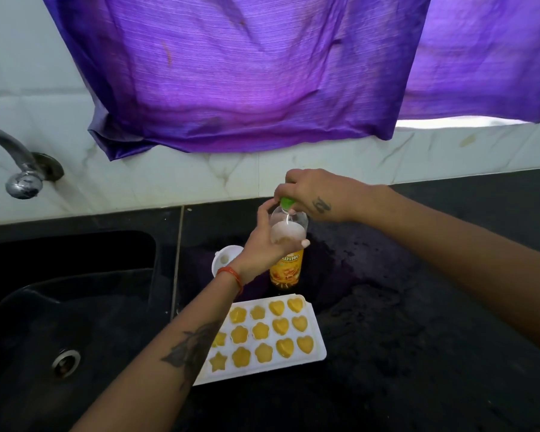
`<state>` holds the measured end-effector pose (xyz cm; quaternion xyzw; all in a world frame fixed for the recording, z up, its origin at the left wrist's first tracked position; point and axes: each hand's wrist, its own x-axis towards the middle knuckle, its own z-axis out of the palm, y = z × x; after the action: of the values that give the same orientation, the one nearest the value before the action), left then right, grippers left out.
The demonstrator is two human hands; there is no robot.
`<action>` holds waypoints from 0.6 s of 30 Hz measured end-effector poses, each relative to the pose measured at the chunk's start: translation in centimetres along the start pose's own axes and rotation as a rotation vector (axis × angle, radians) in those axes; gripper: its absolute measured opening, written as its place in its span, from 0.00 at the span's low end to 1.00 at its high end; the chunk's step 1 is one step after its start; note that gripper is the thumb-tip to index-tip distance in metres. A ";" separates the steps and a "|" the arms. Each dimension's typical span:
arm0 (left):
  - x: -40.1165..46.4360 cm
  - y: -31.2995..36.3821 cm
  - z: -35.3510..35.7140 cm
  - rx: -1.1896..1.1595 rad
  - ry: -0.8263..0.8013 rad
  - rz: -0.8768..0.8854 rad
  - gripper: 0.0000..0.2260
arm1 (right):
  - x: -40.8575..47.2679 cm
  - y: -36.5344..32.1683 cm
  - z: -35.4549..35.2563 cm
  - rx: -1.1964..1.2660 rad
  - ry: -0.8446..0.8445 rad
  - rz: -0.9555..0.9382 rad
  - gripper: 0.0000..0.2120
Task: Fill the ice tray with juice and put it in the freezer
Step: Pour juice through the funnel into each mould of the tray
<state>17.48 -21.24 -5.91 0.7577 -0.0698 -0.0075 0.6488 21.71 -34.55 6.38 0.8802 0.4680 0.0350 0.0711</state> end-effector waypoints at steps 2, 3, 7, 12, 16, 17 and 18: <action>-0.2 -0.1 0.3 0.039 0.051 0.014 0.37 | -0.5 0.2 0.4 -0.021 0.052 0.010 0.17; -0.3 -0.1 0.6 0.075 0.086 0.030 0.34 | -0.7 0.4 0.6 -0.025 0.063 0.030 0.17; -0.1 -0.1 1.2 0.163 0.129 0.063 0.34 | -0.4 0.1 1.8 -0.019 0.160 0.225 0.23; 0.2 0.6 0.4 0.199 0.035 0.033 0.36 | 0.2 0.9 0.0 0.081 0.041 0.247 0.18; -0.5 -0.2 0.2 0.175 0.111 0.044 0.36 | -0.2 0.9 -0.2 0.169 0.043 0.121 0.15; -0.7 -0.5 0.4 0.195 0.144 0.070 0.35 | -0.3 0.9 0.1 0.167 0.075 0.122 0.16; -0.9 -0.7 0.7 0.204 0.175 0.091 0.35 | -0.5 0.9 0.4 0.155 0.102 0.129 0.16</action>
<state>16.62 -21.74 -6.74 0.8136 -0.0477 0.0953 0.5716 22.26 -35.49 6.11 0.9084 0.4146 0.0480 -0.0236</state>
